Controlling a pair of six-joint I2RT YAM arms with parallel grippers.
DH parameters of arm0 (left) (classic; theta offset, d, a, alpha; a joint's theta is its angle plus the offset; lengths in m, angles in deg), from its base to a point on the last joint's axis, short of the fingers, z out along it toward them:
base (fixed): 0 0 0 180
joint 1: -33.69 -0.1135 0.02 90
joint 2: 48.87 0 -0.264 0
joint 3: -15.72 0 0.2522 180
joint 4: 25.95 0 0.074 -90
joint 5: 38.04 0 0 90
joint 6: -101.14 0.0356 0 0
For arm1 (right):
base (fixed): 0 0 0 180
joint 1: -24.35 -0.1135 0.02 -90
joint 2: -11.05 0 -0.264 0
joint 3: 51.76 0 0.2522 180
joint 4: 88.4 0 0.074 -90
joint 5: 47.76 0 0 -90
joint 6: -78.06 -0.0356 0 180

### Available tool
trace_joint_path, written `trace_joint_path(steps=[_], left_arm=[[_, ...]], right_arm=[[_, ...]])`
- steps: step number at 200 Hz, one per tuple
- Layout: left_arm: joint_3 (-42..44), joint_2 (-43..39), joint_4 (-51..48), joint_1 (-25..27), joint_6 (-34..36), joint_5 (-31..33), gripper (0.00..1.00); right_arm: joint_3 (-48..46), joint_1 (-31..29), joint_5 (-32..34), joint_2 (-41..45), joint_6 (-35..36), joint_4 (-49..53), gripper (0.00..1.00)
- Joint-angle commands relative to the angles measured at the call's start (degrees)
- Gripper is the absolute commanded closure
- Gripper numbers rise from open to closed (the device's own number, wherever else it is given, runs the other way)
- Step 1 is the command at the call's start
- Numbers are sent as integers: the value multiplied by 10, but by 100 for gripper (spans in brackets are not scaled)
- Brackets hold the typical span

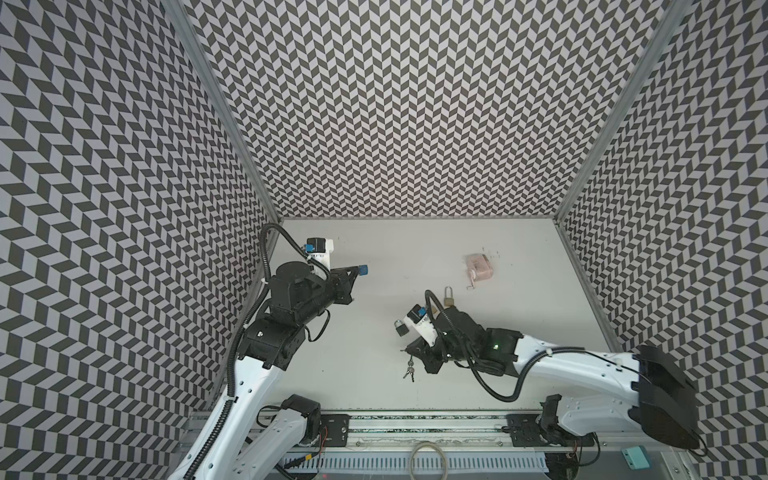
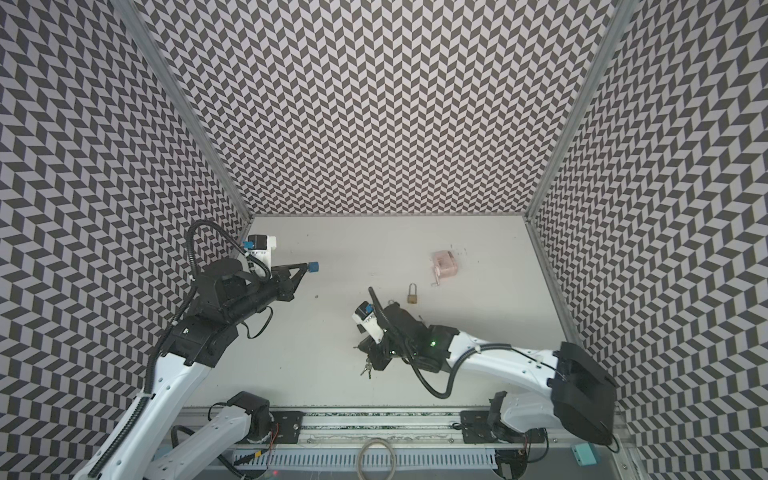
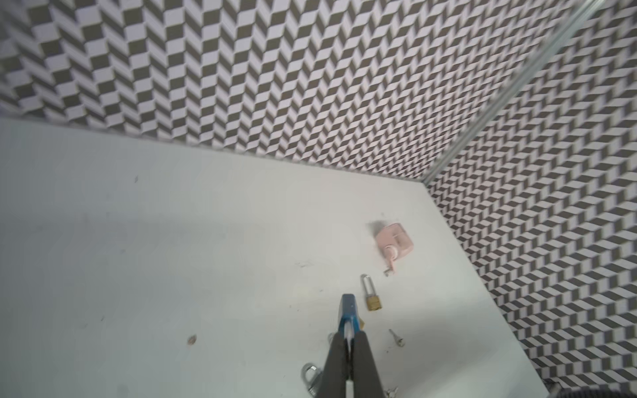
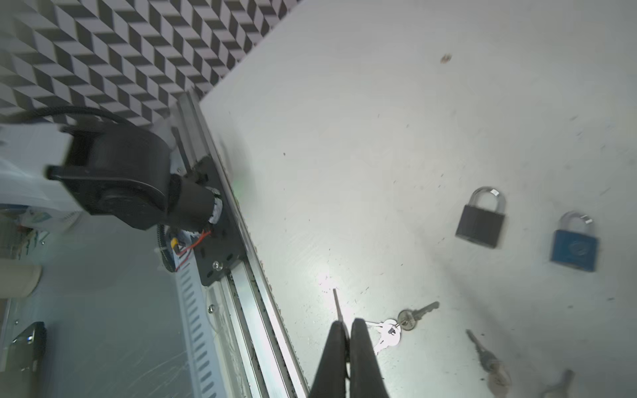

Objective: Lock with the key

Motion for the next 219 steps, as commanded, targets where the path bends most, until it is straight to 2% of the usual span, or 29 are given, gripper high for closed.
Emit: trace_joint_path(steps=[1, 44, 84, 105, 136, 148, 177, 198, 219], left_arm=[[30, -8, -60, -13, -28, 53, 100], [68, -7, -62, -24, -53, 31, 100], [129, -2, -16, -24, -87, -68, 100], [160, -9, 1, -23, -102, -99, 100], [206, -22, 35, -19, -128, -136, 100], [233, -24, 66, -11, -148, -156, 100], [309, -10, 177, 35, -210, -168, 100], [359, 25, 289, 57, -252, -178, 100], [380, 66, 353, 56, -267, -181, 100]], right_arm=[[3, -22, -8, -53, -39, -100, 100], [15, -33, -40, -163, -54, -126, 100], [17, -33, -56, -206, -58, -144, 100], [16, -32, -52, -202, -59, -156, 83], [-4, -21, -5, -136, -53, -157, 52], [-27, -12, 29, -88, -54, -161, 46], [-103, 38, 122, 47, -96, -170, 38], [-147, 92, 134, 123, -113, -165, 38], [-176, 115, 148, 175, -114, -173, 38]])
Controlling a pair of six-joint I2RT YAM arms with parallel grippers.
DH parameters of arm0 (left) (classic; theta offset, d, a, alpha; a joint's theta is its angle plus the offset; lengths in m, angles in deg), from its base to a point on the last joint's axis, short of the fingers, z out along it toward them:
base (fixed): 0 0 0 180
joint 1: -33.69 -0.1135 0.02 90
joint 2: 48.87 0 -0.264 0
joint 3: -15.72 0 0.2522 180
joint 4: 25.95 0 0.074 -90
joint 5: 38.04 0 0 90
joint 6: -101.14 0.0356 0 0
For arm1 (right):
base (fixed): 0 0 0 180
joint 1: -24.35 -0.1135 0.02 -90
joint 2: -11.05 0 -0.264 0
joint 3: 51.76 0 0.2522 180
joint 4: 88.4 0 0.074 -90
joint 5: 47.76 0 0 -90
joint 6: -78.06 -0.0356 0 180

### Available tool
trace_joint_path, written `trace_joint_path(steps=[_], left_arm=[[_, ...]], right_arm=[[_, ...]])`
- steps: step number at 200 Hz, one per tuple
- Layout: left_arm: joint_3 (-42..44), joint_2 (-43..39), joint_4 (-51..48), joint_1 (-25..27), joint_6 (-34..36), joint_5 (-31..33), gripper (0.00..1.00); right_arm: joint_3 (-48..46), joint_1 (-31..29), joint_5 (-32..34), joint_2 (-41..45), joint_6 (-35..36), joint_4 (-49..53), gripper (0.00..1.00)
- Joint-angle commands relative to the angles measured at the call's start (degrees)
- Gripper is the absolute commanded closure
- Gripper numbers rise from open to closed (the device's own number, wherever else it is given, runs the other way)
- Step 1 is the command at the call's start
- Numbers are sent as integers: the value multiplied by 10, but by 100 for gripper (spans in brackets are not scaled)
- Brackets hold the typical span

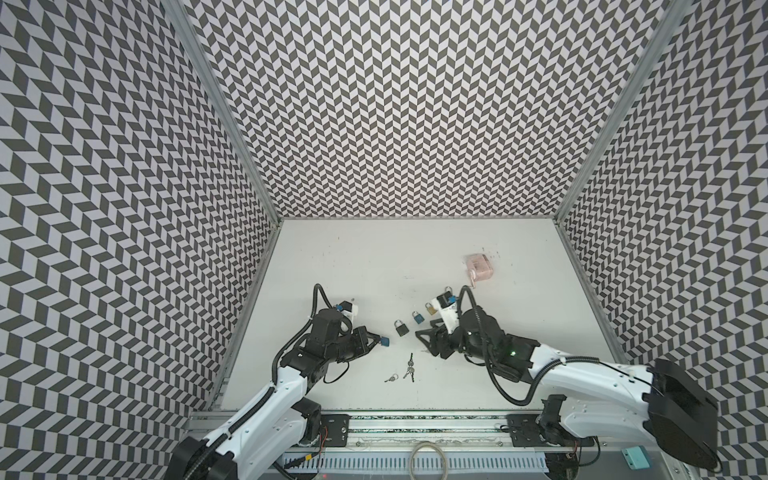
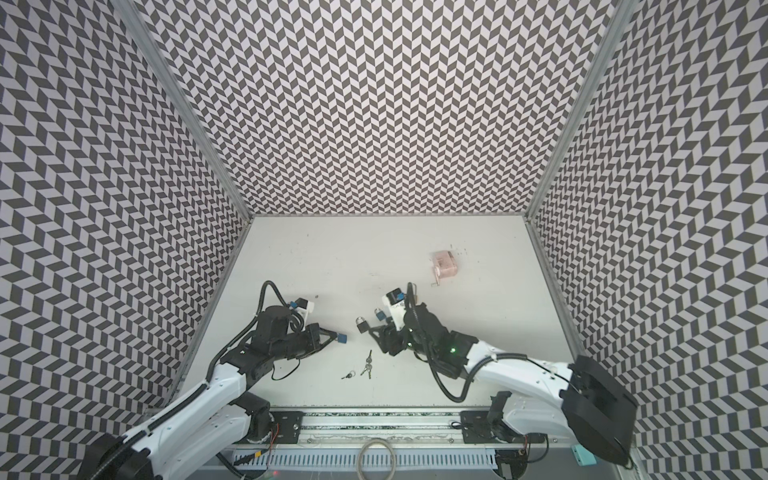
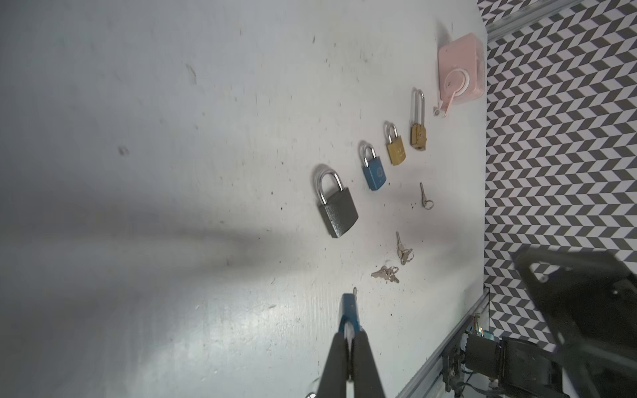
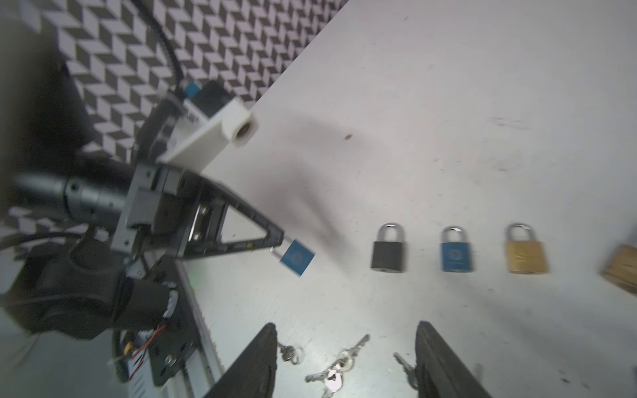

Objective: Lock with the key

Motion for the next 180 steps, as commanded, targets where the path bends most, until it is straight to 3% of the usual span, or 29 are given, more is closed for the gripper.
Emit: trace_joint_path(steps=[1, 61, 96, 133, 156, 180], left_arm=[[14, 30, 142, 1, -46, -15, 100], [43, 55, 162, -59, -23, 10, 100], [64, 87, 206, -60, -22, -21, 100], [79, 90, 215, -62, -15, -9, 100], [80, 98, 217, -66, -6, -6, 82], [77, 91, 209, -69, 1, 10, 58]], right_arm=[[-32, 18, 42, 41, -21, -18, 38], [-27, 29, 49, 59, -24, 2, 35], [-25, 46, 57, 74, -30, 8, 31], [-22, 76, 73, 99, -41, 26, 28], [-20, 94, 127, 111, -68, 51, 18], [-8, 115, 233, 121, -101, 94, 2]])
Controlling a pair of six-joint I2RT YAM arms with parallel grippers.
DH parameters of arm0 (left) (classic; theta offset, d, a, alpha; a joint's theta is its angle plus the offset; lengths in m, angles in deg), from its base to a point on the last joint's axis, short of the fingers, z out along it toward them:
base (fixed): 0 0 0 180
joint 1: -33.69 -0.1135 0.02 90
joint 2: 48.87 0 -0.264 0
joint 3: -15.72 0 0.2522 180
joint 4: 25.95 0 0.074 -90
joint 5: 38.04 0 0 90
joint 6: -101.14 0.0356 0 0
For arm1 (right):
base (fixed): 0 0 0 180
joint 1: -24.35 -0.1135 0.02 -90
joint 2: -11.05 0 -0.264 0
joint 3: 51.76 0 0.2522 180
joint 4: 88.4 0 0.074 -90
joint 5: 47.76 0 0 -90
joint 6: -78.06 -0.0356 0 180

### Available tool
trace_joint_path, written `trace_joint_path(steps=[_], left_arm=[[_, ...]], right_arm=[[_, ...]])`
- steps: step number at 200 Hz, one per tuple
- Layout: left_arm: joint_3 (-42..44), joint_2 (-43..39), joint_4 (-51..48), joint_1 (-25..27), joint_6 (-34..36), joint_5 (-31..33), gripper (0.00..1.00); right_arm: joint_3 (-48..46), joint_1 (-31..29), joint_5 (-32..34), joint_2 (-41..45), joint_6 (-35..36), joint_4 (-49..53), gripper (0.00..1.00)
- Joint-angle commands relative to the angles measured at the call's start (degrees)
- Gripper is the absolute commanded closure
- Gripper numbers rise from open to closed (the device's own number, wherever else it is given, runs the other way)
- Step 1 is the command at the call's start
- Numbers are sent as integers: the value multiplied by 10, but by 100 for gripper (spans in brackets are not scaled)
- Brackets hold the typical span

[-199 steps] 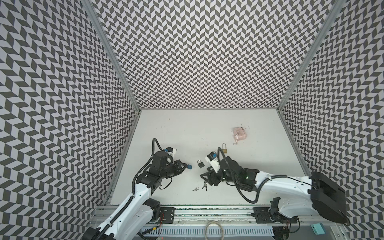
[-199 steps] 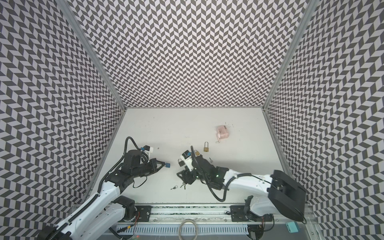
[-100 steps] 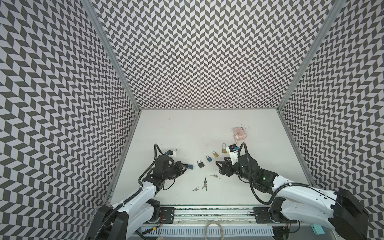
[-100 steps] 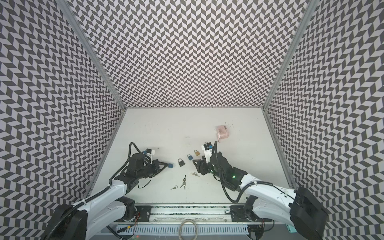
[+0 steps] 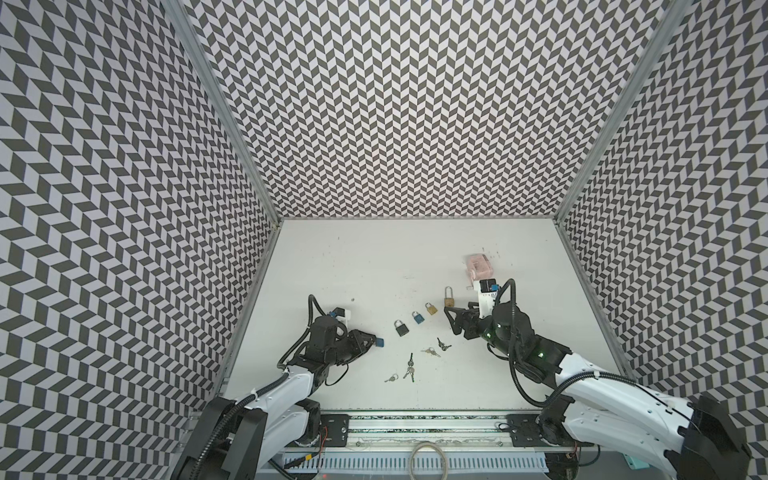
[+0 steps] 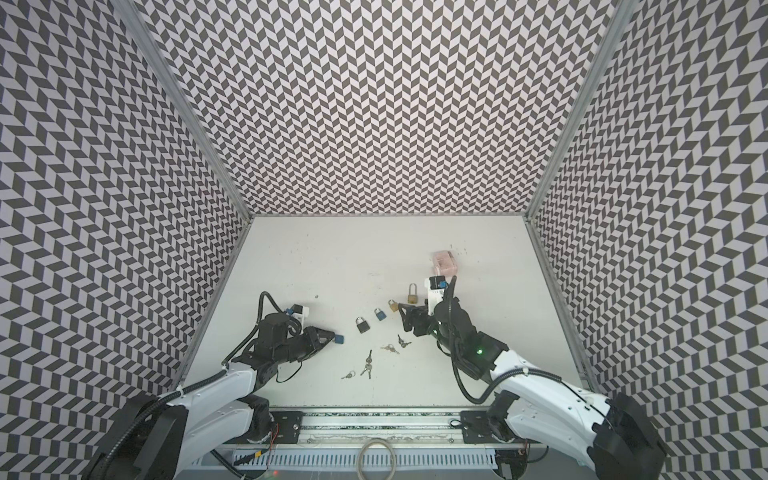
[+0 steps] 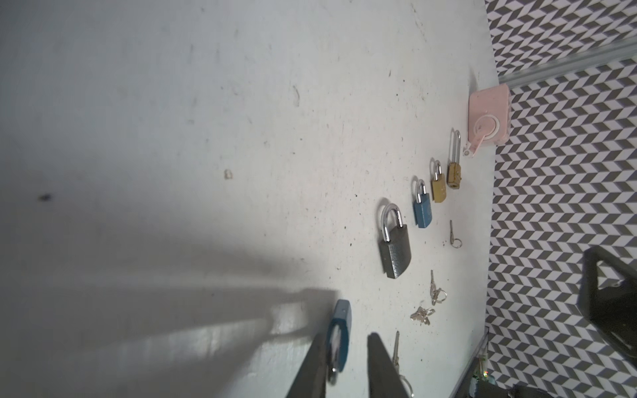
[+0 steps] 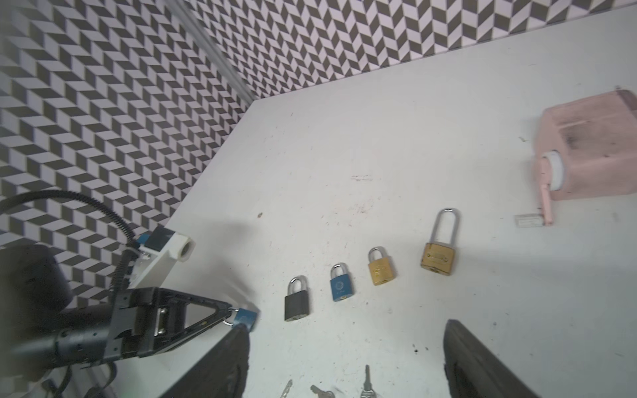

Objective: Lock with the key

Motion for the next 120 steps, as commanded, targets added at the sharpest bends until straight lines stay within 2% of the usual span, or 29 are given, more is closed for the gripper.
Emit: trace_joint_path(steps=[1, 22, 47, 60, 70, 78, 85, 99, 106, 111, 120], left_arm=[[-1, -6, 17, -7, 7, 14, 56], [-19, -38, -28, -12, 23, 64, 33], [-69, -101, -121, -23, 52, 209, 11], [-91, -132, -139, -30, 70, 288, 6], [-101, -160, -138, -36, 88, 344, 6], [-99, -186, -127, -43, 97, 402, 5], [-84, -209, -108, -50, 97, 448, 3], [-48, -257, -60, -57, 111, 531, 6], [-25, -279, -21, -58, 130, 557, 12], [1, -293, 38, -55, 182, 564, 2], [47, -309, 131, -53, 240, 569, 1]], right_arm=[[20, 18, 120, 16, -44, 38, 2], [2, 32, 221, 41, -37, 19, 1], [-34, 41, 373, 63, -33, -35, 1], [-65, 43, 470, 66, -5, -99, 1], [-101, 52, 515, 62, 83, -214, 0], [-135, 69, 508, 54, 178, -322, 1], [-160, 91, 491, 44, 233, -389, 1], [-166, 148, 408, 28, 247, -365, 1], [-165, 178, 361, 15, 250, -360, 1], [-165, 197, 331, 4, 251, -366, 1], [-168, 225, 290, -19, 253, -386, 0]])
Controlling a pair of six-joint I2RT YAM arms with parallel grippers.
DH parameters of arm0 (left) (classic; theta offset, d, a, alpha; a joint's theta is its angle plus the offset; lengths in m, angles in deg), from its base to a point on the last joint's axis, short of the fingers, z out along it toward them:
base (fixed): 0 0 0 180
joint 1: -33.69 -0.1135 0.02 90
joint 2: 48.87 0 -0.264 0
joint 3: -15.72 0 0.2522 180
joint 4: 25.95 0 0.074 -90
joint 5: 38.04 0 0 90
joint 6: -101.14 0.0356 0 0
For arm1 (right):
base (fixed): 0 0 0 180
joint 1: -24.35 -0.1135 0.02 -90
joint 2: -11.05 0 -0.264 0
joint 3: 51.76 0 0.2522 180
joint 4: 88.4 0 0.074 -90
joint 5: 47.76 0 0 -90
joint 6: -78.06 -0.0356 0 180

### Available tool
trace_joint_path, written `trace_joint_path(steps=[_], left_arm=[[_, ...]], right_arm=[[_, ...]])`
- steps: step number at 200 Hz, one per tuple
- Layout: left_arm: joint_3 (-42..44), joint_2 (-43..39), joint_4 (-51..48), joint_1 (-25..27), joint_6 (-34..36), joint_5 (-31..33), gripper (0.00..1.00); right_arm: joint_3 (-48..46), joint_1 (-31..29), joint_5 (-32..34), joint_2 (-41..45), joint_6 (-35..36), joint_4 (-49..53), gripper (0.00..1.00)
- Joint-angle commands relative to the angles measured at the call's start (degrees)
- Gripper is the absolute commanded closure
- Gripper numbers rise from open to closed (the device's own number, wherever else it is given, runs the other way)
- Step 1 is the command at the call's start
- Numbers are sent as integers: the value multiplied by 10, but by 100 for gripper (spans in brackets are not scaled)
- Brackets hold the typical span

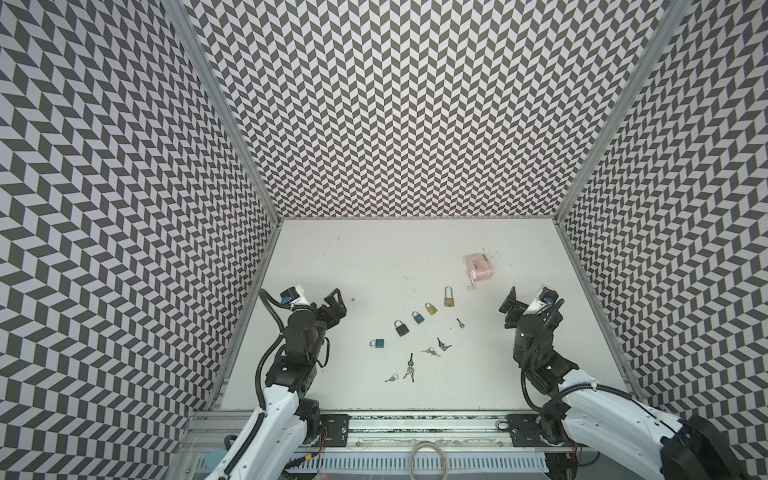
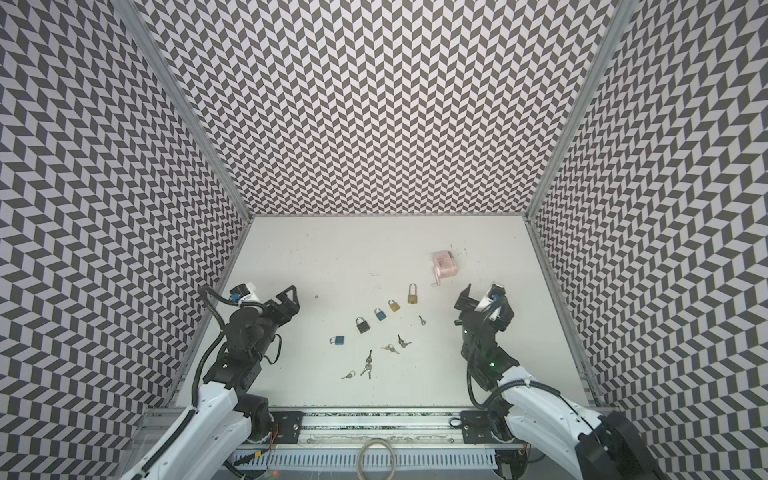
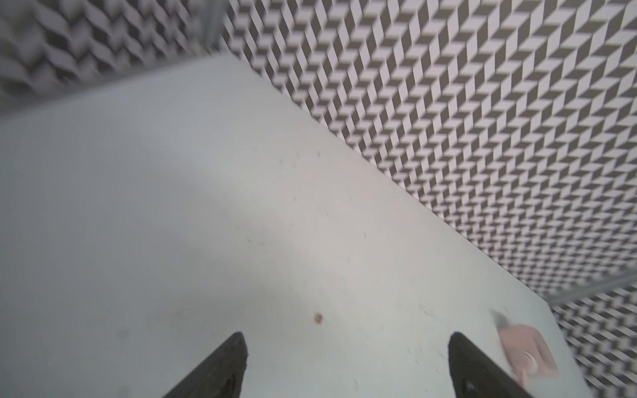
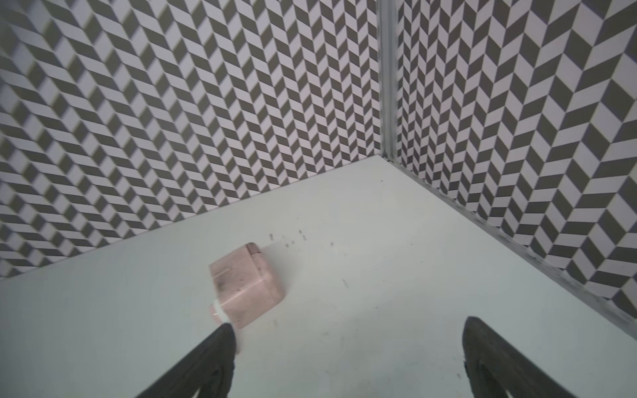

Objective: Lock with the key

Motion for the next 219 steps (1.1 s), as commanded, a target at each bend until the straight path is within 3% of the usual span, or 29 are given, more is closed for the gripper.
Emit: trace_joint_path(steps=[1, 15, 26, 50, 69, 77, 95, 108, 112, 122, 136, 153, 171, 219], left_arm=[[88, -42, 179, 2, 127, 135, 0], [109, -35, 275, -3, 231, 111, 0], [111, 14, 326, -4, 279, 132, 0], [87, 227, 455, -26, 346, 121, 0], [65, 367, 576, -46, 379, 27, 0], [44, 401, 589, -58, 378, -24, 0], [19, 490, 652, -96, 364, -123, 1], [8, 587, 749, -108, 370, -160, 0], [5, 581, 732, -108, 370, -163, 0], [-30, 536, 577, -108, 347, -135, 0], [-8, 571, 691, -100, 356, -104, 0], [-17, 544, 622, -97, 331, -51, 0], [-7, 560, 670, -81, 348, -25, 0], [-20, 554, 634, -91, 343, -56, 0]], right_arm=[[-1, 62, -96, -38, 75, -125, 0], [-5, 96, -158, -73, 90, -174, 0], [-16, 124, -212, -113, 108, -246, 0], [5, 164, -281, -229, 138, -343, 0], [34, 182, -357, -279, 170, -383, 0], [40, 197, -367, -302, 156, -383, 0], [18, 239, -392, -355, 111, -486, 0], [25, 242, -405, -348, 112, -451, 0], [31, 242, -406, -344, 114, -432, 0], [35, 242, -408, -341, 117, -419, 0], [29, 241, -420, -351, 127, -449, 0], [23, 240, -421, -358, 130, -474, 0], [20, 240, -420, -361, 131, -483, 0], [22, 241, -421, -362, 128, -482, 0]])
